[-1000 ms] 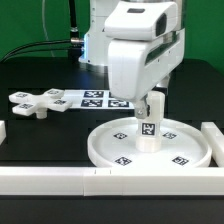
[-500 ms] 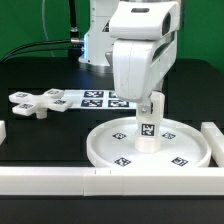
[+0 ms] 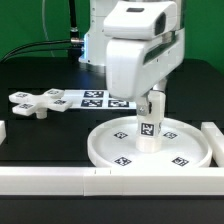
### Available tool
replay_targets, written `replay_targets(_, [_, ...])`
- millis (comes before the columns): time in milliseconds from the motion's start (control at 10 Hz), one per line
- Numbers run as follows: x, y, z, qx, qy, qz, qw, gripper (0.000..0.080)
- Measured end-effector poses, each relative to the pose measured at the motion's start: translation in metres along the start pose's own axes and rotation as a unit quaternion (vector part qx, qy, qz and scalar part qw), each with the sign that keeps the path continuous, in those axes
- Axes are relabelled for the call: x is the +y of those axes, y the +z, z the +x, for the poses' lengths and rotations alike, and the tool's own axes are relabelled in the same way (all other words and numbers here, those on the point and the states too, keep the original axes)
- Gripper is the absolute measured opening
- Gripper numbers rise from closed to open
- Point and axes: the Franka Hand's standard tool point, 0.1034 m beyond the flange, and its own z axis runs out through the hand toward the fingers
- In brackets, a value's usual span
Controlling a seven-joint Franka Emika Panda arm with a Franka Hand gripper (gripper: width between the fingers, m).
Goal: Assemble round table
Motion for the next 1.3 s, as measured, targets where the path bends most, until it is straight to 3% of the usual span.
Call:
replay_targets(500, [0.0011,-0.0005,-0.0013,0.000,0.183,0.003,0.983,0.0407])
replay_targets(700, [0.0010,-0.0003,-0.0016,0.000,0.261,0.003,0.965,0.0407])
replay_targets(1100, [0.0005,0.0004,-0.0027,-0.002,0.454,0.008,0.891,0.0409])
replay_targets(1300, [-0.0003,0.0009,-0.0028,-0.002,0.459,0.009,0.889,0.0418])
